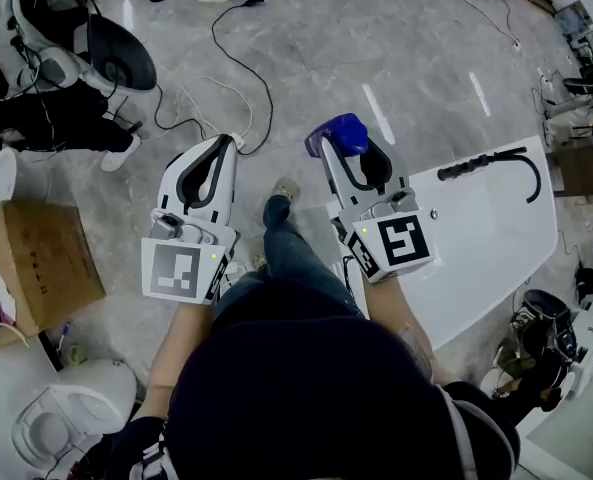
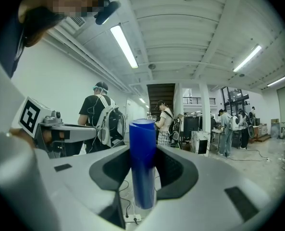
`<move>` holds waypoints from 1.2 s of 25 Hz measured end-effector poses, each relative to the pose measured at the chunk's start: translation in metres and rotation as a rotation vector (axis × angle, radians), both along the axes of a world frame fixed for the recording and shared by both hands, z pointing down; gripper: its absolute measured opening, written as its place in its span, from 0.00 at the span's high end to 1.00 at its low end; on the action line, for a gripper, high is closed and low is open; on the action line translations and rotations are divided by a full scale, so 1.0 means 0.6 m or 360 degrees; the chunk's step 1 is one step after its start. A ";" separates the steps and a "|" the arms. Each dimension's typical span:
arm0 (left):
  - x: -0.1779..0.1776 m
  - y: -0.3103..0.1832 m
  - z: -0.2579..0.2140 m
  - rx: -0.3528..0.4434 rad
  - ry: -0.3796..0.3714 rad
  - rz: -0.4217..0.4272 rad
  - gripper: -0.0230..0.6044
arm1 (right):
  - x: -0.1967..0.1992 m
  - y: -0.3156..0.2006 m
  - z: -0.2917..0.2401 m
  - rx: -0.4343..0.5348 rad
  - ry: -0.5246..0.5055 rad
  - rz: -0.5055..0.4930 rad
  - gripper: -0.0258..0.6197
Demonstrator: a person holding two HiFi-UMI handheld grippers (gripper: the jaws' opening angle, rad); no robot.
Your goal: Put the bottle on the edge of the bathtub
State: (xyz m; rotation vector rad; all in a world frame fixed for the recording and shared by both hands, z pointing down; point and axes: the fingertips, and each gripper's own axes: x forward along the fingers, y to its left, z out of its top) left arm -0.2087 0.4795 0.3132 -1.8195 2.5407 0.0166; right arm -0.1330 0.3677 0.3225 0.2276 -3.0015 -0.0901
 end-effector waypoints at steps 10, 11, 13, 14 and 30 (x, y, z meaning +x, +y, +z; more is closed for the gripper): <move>-0.098 -0.197 -0.019 -0.0024 -0.0033 0.0213 0.91 | -0.086 -0.171 -0.012 0.0033 -0.0013 0.0165 0.70; -0.106 -0.224 -0.025 -0.0009 -0.0047 0.0244 0.91 | -0.091 -0.193 -0.013 0.0036 -0.0012 0.0188 0.70; -0.119 -0.284 -0.039 0.0035 -0.0075 0.0308 0.91 | -0.098 -0.239 -0.015 0.0035 -0.0011 0.0234 0.70; -0.123 -0.313 -0.044 0.0045 -0.0082 0.0340 0.91 | -0.100 -0.261 -0.016 0.0032 -0.0010 0.0257 0.70; -0.056 -0.681 -0.049 0.0035 -0.0078 0.0941 0.91 | 0.003 -0.560 -0.023 0.0018 -0.0029 0.0843 0.70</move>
